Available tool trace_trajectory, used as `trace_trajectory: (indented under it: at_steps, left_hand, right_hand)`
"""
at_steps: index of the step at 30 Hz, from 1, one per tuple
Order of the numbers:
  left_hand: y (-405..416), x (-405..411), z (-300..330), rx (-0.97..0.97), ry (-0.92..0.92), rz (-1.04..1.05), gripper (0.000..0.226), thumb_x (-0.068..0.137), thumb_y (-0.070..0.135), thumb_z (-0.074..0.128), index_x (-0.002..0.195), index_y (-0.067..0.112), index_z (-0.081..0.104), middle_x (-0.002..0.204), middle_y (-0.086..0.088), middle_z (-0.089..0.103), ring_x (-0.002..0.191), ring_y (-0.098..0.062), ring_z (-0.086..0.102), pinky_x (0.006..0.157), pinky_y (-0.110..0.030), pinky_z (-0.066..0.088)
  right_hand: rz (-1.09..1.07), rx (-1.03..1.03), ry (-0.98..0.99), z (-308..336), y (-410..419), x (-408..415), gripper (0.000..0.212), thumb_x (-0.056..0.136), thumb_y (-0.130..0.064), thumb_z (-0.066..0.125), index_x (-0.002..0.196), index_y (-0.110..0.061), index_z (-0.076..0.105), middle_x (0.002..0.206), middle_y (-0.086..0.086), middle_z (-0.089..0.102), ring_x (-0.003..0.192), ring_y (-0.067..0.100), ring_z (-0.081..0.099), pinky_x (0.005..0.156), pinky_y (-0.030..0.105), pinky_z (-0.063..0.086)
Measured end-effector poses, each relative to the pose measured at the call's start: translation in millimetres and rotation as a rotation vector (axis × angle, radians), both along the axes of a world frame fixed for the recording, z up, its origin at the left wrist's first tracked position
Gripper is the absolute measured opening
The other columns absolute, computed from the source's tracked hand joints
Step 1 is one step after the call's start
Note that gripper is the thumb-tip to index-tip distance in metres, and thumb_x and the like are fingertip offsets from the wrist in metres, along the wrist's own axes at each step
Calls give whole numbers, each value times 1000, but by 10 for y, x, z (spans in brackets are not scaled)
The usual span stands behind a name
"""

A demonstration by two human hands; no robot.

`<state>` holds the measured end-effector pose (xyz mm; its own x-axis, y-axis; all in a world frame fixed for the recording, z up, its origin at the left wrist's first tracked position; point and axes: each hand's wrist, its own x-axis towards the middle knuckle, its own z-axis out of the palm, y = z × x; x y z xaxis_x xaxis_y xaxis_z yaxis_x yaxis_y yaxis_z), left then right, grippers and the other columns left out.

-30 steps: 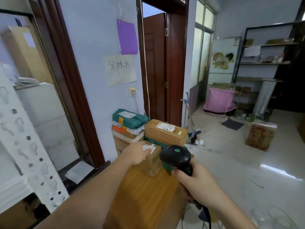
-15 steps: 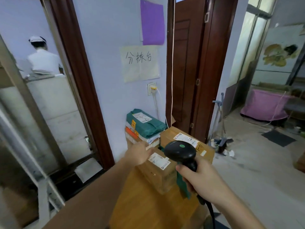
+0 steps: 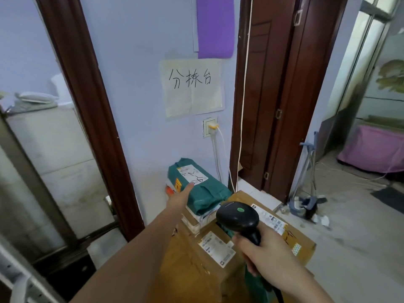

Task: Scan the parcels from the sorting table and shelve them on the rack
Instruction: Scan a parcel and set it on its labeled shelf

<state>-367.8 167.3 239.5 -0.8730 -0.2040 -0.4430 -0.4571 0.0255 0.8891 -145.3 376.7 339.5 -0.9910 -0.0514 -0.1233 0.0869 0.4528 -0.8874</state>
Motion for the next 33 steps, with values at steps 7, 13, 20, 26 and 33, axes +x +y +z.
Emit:
trace_trajectory:
  at_steps: [7, 13, 20, 26, 33]
  left_hand:
    - [-9, -399, -413, 67, -27, 54, 136, 43, 73, 96, 155, 18, 39, 133, -10, 69, 113, -34, 70, 103, -51, 58]
    - [-32, -269, -325, 222, 17, 138, 104, 64, 43, 100, 148, 8, 50, 124, -14, 74, 104, -33, 75, 89, -48, 65]
    - [-57, 125, -128, 353, 94, 132, 50, 89, 14, 83, 129, -6, 61, 117, -18, 77, 99, -30, 77, 65, -35, 65]
    - [-57, 476, -104, 309, 277, 56, 75, 76, 17, 89, 141, 8, 51, 134, -11, 70, 119, -30, 72, 100, -51, 61]
    - [12, 799, -126, 182, 337, -72, 44, 94, 7, 77, 132, 16, 55, 129, -5, 72, 107, -17, 76, 86, -35, 64]
  right_hand:
    - [44, -30, -40, -87, 137, -495, 10, 93, -31, 65, 96, -24, 59, 58, 2, 62, 43, 10, 58, 52, 25, 50]
    - [93, -34, -40, -146, 195, -724, 11, 93, -30, 65, 94, -22, 57, 68, 9, 66, 45, 10, 61, 52, 24, 49]
    - [153, -75, -12, -200, 126, -802, 15, 94, -28, 63, 89, -14, 58, 49, 1, 59, 41, 10, 56, 52, 27, 51]
    - [155, -107, 33, -265, 5, -765, 20, 95, -34, 61, 87, -16, 59, 52, -1, 60, 46, 11, 59, 57, 32, 53]
    - [78, -184, 137, -306, -56, -721, 20, 94, -34, 62, 86, -16, 60, 55, 1, 61, 47, 11, 59, 54, 30, 51]
